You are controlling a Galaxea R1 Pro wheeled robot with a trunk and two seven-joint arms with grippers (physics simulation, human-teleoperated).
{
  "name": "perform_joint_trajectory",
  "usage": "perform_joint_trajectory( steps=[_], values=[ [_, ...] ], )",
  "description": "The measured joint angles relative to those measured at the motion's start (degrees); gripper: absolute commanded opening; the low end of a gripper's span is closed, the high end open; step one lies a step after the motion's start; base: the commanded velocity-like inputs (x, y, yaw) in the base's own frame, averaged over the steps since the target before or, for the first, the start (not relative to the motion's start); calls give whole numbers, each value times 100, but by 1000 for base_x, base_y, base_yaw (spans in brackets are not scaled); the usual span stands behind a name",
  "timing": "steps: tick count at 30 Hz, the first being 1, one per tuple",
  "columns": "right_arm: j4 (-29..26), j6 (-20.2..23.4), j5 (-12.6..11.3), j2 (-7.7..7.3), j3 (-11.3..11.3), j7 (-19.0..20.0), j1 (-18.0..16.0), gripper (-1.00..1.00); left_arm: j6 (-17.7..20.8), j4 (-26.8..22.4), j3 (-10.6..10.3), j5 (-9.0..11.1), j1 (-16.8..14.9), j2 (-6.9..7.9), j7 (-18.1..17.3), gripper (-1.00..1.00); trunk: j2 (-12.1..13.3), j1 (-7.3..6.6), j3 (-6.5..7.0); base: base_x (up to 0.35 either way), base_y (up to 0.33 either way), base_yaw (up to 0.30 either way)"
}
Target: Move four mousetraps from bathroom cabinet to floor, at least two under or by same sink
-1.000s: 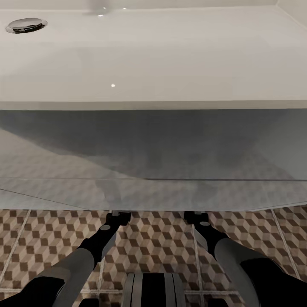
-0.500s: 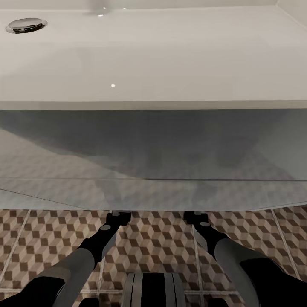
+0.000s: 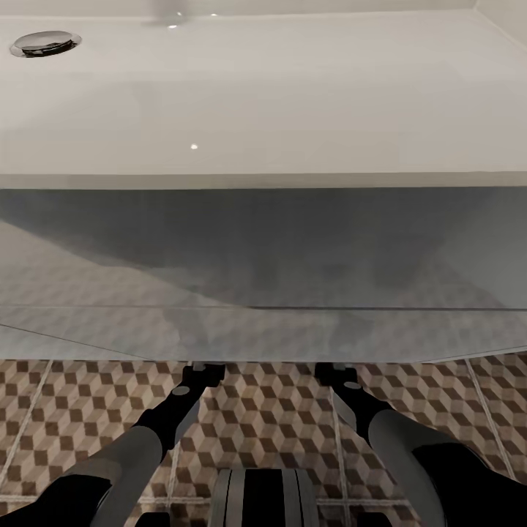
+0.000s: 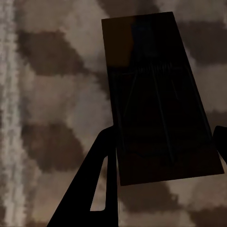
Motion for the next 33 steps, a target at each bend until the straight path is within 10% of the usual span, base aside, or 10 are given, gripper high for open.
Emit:
perform_joint_trajectory(
  steps=[33],
  values=[
    [90, 21, 3, -96, -20, 1, 0, -100, 6, 4, -1, 1, -3, 8, -1, -100, 0, 0, 0, 0, 0, 0]
  ],
)
